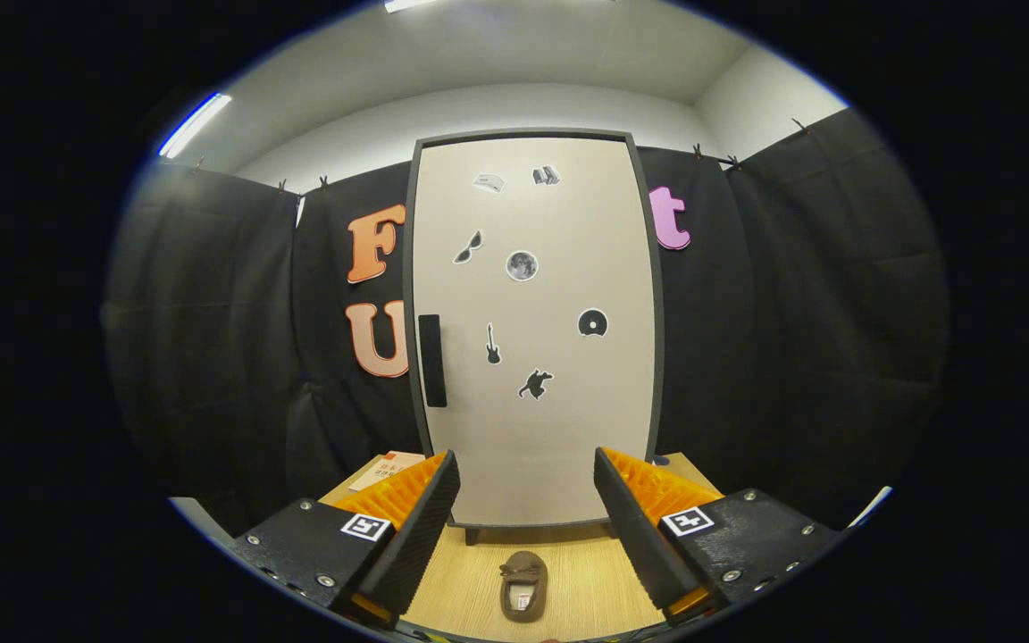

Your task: Open the shoe cabinet door, grab the shoes and put them into the shoe cabinet, then close the shoe cabinet door.

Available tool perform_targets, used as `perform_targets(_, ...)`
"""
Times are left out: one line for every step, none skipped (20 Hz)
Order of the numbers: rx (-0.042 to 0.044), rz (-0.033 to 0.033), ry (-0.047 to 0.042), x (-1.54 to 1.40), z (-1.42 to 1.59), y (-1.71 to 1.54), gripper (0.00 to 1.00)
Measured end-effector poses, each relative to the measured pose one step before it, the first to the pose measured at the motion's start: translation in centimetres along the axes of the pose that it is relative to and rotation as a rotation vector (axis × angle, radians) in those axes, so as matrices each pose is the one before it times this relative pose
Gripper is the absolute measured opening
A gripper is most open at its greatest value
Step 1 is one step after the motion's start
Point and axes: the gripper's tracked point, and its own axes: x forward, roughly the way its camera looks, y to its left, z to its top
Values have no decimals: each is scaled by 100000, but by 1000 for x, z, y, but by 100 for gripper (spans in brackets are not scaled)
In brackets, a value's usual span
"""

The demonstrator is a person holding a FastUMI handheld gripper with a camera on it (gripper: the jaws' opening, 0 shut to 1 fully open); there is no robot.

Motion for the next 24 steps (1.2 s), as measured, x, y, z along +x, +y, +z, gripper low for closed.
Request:
perform_targets(-577, -35, -267, 132, 35, 152, 95)
perform_targets(-538, -44, -64, 99, 29, 125, 95)
perform_targets(-348, 55, 259, 114, -135, 95, 95)
perform_targets(-46, 93, 209, 155, -4, 98, 95)
perform_targets(323, 463, -237, 166, -12, 101, 95)
perform_targets(430, 108, -185, 138, 59, 119, 95)
perform_targets(147, 295, 134, 301, 178, 282, 95)
perform_targets(-231, 83, -13, 236, 74, 207, 95)
perform_targets(-623, -103, 96, 190, 36, 113, 95)
perform_targets(-578, -263, -674, 90, 270, 60, 95)
perform_targets(-345, -307, -458, 159, 253, 61, 95)
perform_targets(-187, -349, -432, 84, 173, 96, 95)
perform_targets(-417, -104, -109, 101, 153, 203, 95)
perform_targets(-496, -572, -303, 109, 49, 3, 95)
perform_targets(-480, -809, -334, 88, 89, -35, 95)
perform_targets(-88, -311, 28, 87, 151, 99, 95)
perform_targets(354, -56, -72, 44, 98, 180, 95)
perform_targets(229, -180, -749, 56, 192, 155, 95)
perform_targets(74, -868, -284, 172, 82, 7, 95)
perform_targets(-43, -552, 139, 233, 90, 81, 95)
perform_targets(-203, -39, 381, 229, -16, 362, 95)
perform_targets(-415, -187, -267, 231, 225, 348, 95)
perform_targets(-441, -220, -453, 247, 157, 268, 95)
perform_targets(-533, 299, -538, 370, 168, 550, 95)
